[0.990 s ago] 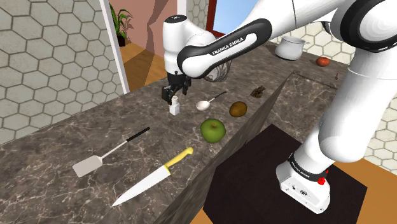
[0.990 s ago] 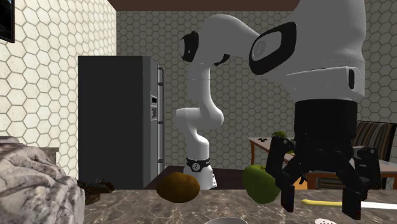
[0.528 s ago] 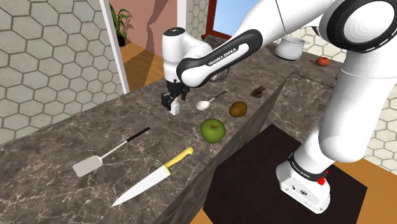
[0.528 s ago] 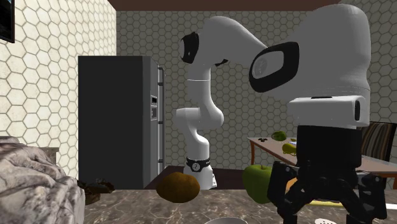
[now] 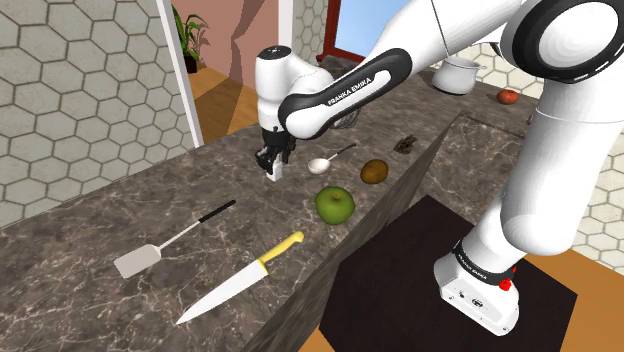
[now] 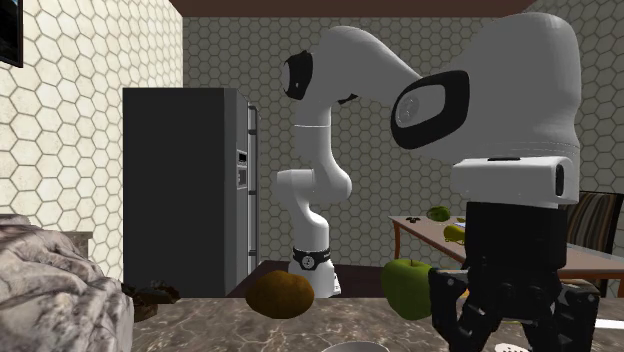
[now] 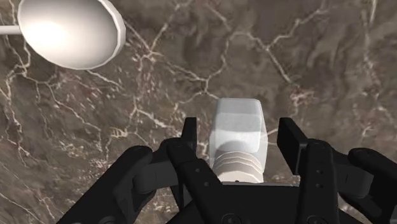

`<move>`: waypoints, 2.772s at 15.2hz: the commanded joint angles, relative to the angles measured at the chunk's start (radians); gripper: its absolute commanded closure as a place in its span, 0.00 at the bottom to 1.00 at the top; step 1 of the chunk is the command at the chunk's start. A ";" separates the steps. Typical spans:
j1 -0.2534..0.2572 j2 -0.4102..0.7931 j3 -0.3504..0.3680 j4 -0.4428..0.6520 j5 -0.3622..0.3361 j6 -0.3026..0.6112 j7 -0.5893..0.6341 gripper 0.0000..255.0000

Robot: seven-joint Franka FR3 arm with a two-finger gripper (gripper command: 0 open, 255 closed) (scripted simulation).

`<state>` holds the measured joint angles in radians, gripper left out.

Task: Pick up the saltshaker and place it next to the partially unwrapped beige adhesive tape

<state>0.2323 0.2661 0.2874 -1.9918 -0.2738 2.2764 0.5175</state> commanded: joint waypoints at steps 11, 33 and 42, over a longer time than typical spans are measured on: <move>-0.002 -0.015 0.003 0.009 0.009 -0.022 -0.008 1.00; -0.010 -0.129 0.020 0.166 0.082 -0.281 -0.081 1.00; -0.022 -0.180 0.015 0.200 0.105 -0.360 -0.118 1.00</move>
<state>0.2163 0.1036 0.3062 -1.7744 -0.1748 1.9147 0.4098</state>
